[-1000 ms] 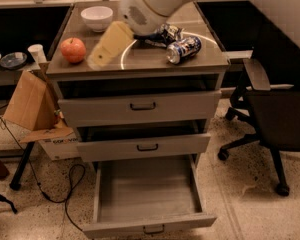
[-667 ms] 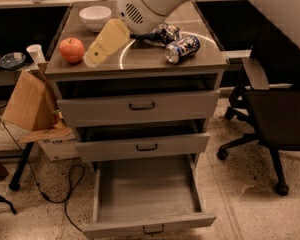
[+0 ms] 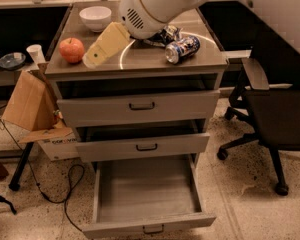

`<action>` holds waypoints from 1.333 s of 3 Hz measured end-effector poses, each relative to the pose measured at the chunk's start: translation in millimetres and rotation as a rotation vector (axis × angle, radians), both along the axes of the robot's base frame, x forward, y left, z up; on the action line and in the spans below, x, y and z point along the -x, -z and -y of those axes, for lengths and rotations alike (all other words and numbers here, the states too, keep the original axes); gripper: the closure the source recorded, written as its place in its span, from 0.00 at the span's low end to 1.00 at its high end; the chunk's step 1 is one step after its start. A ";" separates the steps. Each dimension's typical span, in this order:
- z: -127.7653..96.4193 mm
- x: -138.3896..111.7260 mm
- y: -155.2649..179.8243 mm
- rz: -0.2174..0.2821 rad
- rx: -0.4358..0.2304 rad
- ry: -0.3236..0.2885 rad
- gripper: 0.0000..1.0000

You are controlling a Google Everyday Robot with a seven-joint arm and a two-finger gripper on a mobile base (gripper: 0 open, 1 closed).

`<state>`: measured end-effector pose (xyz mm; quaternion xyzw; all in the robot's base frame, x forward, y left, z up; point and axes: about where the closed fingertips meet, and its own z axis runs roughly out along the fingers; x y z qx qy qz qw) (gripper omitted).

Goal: Place apple into bottom drawer

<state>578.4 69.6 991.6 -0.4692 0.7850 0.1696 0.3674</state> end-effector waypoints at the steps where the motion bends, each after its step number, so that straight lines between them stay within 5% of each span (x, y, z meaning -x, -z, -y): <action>1: -30.4 -23.9 16.7 0.041 -0.078 -0.017 0.00; 2: -71.5 -67.6 42.8 0.071 -0.180 -0.052 0.00; 3: -89.4 -92.8 56.0 0.079 -0.227 -0.072 0.00; 4: -113.6 -109.1 64.4 0.088 -0.210 -0.103 0.00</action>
Offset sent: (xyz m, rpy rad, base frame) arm 0.1013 0.0975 -0.0635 0.2592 -0.0936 0.0654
